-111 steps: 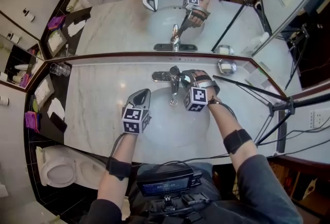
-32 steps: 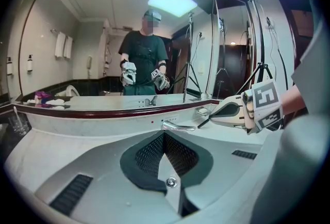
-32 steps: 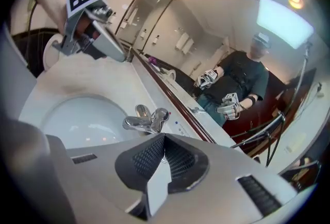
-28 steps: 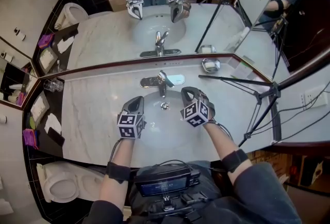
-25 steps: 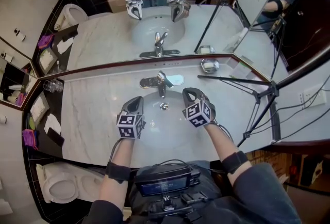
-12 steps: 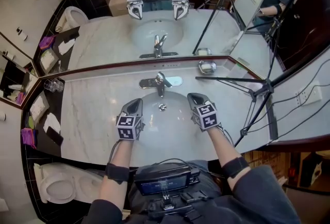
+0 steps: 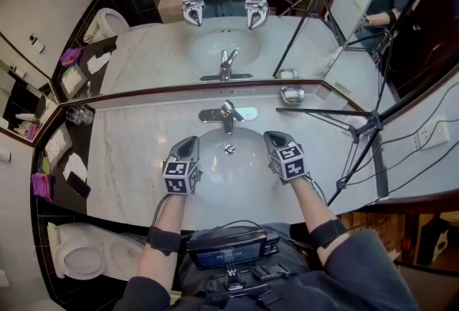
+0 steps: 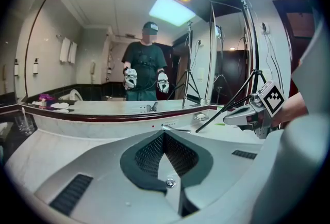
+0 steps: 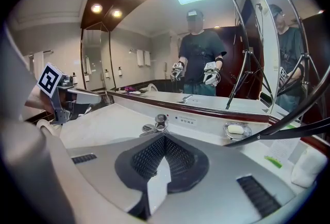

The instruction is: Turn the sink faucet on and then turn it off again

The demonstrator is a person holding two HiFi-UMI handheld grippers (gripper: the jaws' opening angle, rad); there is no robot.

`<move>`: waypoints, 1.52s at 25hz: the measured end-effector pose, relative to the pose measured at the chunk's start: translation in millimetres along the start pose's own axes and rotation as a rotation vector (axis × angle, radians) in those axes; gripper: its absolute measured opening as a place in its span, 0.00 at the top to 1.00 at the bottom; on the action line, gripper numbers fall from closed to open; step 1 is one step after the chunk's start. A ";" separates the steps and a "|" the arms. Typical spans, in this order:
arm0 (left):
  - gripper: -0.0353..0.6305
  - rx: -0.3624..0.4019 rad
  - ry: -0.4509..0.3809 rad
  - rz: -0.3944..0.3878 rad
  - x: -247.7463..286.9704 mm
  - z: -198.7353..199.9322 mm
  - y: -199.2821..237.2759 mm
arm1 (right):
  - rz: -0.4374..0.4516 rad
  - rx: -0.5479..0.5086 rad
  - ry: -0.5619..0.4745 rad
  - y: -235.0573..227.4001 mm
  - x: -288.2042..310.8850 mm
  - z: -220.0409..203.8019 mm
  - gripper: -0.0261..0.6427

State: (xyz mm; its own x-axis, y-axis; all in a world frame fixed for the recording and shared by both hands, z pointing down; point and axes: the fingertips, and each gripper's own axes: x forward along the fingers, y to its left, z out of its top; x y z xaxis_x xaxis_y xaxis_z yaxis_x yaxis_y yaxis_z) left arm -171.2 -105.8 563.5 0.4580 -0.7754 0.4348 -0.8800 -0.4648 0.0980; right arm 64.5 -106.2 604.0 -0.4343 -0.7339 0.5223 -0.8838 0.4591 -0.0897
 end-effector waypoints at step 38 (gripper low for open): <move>0.51 1.064 0.207 -0.182 181.9 -37.0 -76.1 | -0.027 0.032 0.059 -31.7 12.5 -24.4 0.93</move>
State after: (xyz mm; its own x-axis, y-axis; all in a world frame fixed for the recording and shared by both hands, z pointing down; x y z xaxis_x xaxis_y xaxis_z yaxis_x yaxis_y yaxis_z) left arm -25.6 -195.7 668.2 0.4526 -0.6172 0.6436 -0.1970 -0.7731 -0.6029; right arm 91.3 -117.7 634.1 -0.4000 -0.7147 0.5738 -0.9006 0.4228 -0.1011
